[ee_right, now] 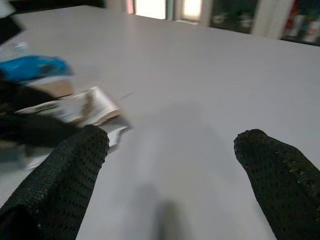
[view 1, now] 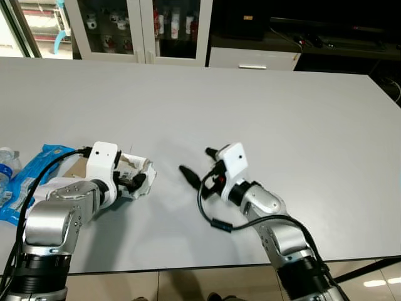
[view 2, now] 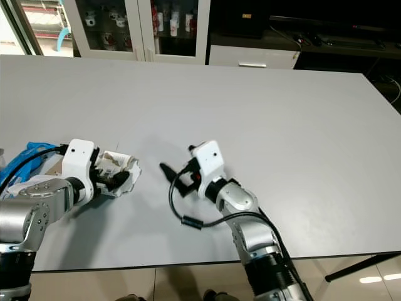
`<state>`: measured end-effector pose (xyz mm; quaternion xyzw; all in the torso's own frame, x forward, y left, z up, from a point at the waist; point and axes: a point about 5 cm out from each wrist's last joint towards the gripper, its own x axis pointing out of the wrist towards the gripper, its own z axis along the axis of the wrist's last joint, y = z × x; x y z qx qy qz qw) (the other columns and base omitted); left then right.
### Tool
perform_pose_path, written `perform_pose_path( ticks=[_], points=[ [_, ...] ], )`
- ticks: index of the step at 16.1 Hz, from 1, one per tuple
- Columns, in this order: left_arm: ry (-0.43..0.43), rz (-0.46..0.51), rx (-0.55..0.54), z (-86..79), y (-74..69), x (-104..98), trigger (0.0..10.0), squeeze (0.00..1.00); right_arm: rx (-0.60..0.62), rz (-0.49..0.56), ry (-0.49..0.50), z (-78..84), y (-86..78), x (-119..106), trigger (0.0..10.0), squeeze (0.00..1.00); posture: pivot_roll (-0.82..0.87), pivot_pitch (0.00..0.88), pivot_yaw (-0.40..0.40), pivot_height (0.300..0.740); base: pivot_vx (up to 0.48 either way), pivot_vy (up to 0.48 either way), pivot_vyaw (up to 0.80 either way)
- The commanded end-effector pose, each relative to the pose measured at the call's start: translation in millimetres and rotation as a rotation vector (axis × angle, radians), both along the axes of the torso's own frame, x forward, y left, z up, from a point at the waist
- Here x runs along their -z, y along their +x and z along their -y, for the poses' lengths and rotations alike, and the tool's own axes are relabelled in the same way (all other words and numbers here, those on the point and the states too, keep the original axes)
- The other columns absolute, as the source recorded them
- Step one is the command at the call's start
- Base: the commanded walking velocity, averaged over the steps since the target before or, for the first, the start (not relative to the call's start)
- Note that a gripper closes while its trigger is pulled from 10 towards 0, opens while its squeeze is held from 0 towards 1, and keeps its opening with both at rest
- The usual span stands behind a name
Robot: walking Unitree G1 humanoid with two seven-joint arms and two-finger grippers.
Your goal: Picking trash to rubbish bin
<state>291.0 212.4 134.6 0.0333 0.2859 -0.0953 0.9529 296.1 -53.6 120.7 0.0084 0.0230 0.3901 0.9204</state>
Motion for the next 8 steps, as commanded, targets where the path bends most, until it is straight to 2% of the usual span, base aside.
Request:
perform_pose_path(
  ticks=[1, 6, 8],
  points=[
    [-0.003, -0.066, 0.004, 2.7, -4.9, 14.0, 10.0, 0.0, -0.065, -0.021, -0.005, 0.0, -6.3, 1.2, 10.0, 0.0, 0.02, 0.082, -0.085, 0.74, 0.0, 0.0, 0.0],
    [-0.004, -0.066, 0.004, 2.8, -4.8, 14.0, 10.0, 0.0, -0.21, -0.065, -0.038, -0.3, -19.9, 6.1, 10.0, 0.0, 0.02, 0.082, -0.086, 0.74, 0.0, 0.0, 0.0],
    [-0.004, -0.066, 0.007, 2.9, -4.6, 13.9, 10.0, 0.0, -0.222, -0.072, -0.044, -0.1, -21.7, 7.2, 10.0, 0.0, 0.02, 0.084, -0.085, 0.74, 0.0, 0.0, 0.0]
  ],
)
